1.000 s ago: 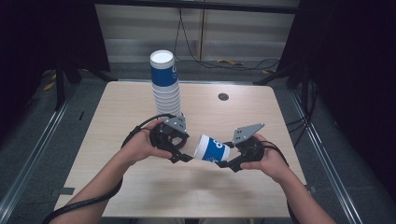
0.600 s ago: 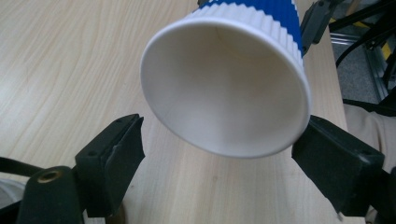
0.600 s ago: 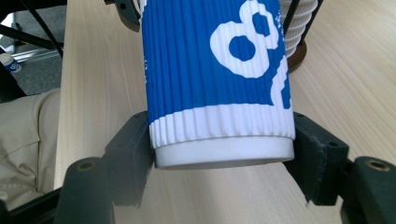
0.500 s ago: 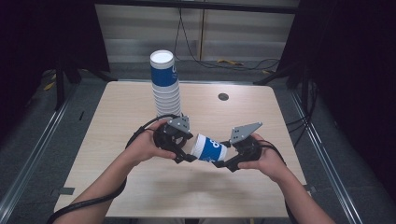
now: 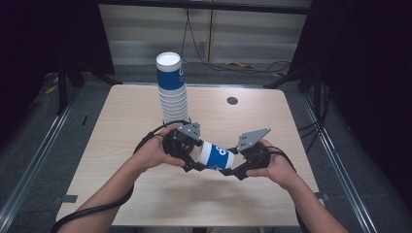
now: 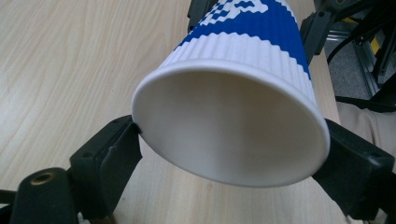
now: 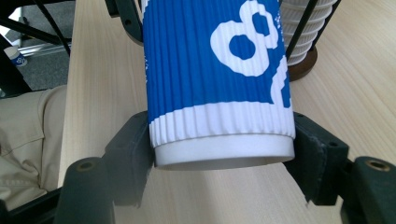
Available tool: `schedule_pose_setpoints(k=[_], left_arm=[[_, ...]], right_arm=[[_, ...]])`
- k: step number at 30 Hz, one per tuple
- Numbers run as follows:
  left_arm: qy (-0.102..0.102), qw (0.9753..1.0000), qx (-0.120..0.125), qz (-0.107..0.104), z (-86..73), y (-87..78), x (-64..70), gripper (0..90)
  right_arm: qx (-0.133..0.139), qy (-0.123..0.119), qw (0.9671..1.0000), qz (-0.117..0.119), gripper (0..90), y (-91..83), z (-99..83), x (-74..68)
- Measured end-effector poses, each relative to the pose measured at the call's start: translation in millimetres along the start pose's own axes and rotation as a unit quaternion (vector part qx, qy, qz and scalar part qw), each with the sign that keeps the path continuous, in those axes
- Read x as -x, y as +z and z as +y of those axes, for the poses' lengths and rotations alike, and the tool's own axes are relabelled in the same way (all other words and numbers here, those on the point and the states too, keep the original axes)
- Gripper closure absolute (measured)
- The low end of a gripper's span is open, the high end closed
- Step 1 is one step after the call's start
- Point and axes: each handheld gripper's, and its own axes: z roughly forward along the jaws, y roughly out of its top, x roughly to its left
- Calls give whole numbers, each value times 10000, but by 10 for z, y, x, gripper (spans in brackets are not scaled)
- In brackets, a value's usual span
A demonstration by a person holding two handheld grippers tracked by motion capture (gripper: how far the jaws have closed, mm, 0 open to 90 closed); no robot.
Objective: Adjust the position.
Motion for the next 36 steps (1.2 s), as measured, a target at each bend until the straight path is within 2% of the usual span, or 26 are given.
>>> schedule_pose_setpoints(k=[11,16,22,36], left_arm=[[80,9999,-138,0,45,-26,9,158],[83,9997,-208,27,63,-36,17,175],[28,9990,-449,44,90,-42,29,187],[49,9980,-619,76,146,-79,59,204]], right_arm=[[17,-29,10000,12,298,12,4,6],[4,-10,10000,50,298,27,-2,8],[-31,-2,10000,49,295,62,-3,-1],[-83,-16,10000,45,277,131,-1,-33]])
